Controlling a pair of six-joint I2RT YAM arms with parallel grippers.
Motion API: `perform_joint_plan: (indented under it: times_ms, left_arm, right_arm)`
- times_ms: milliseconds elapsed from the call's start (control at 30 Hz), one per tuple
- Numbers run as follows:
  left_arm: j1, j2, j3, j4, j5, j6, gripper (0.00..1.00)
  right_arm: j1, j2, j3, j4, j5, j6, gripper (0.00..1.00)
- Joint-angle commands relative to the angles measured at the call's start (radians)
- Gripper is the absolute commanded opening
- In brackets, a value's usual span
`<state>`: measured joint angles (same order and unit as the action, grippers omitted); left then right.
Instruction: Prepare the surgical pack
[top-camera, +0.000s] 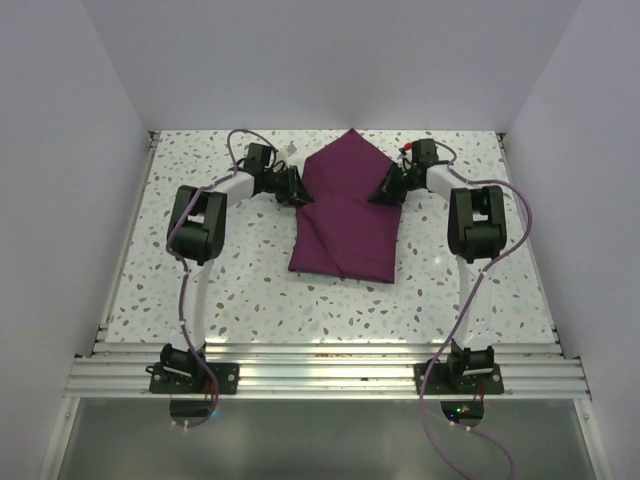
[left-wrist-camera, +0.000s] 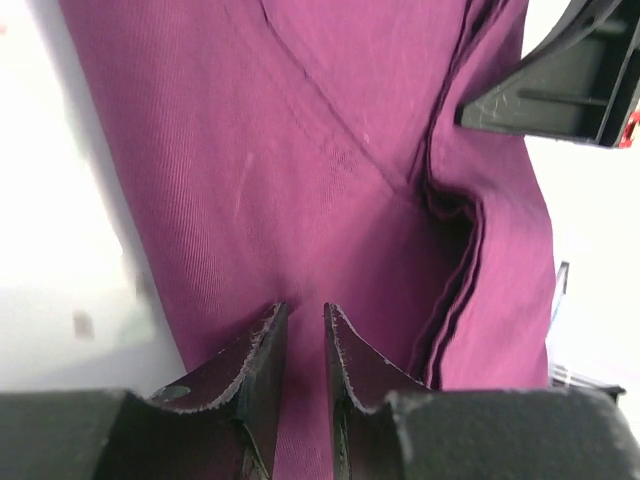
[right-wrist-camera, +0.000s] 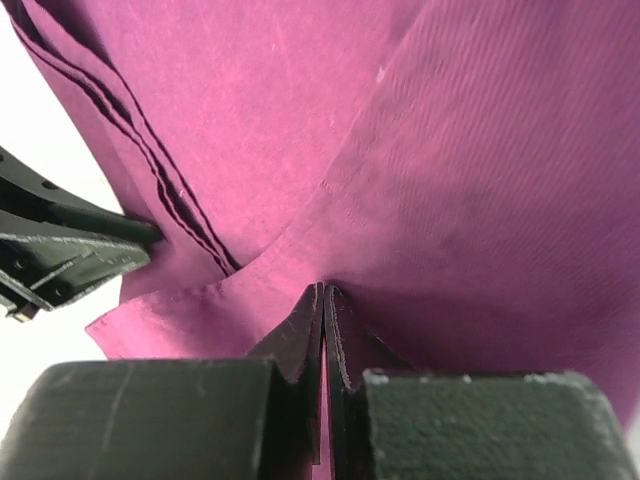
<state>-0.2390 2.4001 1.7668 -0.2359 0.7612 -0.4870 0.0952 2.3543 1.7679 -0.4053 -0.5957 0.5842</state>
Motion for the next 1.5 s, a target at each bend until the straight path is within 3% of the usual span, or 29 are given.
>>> perform_joint_plan:
  times_ms: [0, 167, 333, 500, 833, 1033, 1467]
  left_arm:
    - [0.01, -0.039, -0.122, -0.105, -0.049, 0.061, 0.26]
    - [0.01, -0.094, -0.164, -0.102, -0.051, 0.065, 0.28]
    - [0.01, -0.11, -0.035, -0.132, -0.066, 0.064, 0.33]
    - [0.01, -0.162, -0.004, -0.056, -0.083, 0.007, 0.36]
    - [0.003, -0.183, -0.026, 0.084, 0.004, -0.061, 0.36]
    - [0.001, -0.176, -0.026, 0.095, 0.035, -0.073, 0.36]
    - [-0.036, -0.185, -0.05, 0.171, 0.078, -0.133, 0.36]
  right_arm:
    - [0.029, -0.026, -0.008, -0.046, -0.019, -0.026, 0.0]
    - [0.014, -0.035, 0.05, -0.133, 0.045, -0.079, 0.0]
    - [0.0, -0.017, 0.172, -0.193, 0.073, -0.122, 0.0]
    - [0.004, -0.003, 0.281, -0.251, 0.019, -0.132, 0.0]
    - [0.115, 0.006, 0.228, -0.207, -0.113, -0.142, 0.0]
    - [0.138, 0.033, 0.185, -0.152, -0.085, -0.093, 0.0]
    - [0.15, 0.14, 0.211, -0.24, -0.059, -0.132, 0.0]
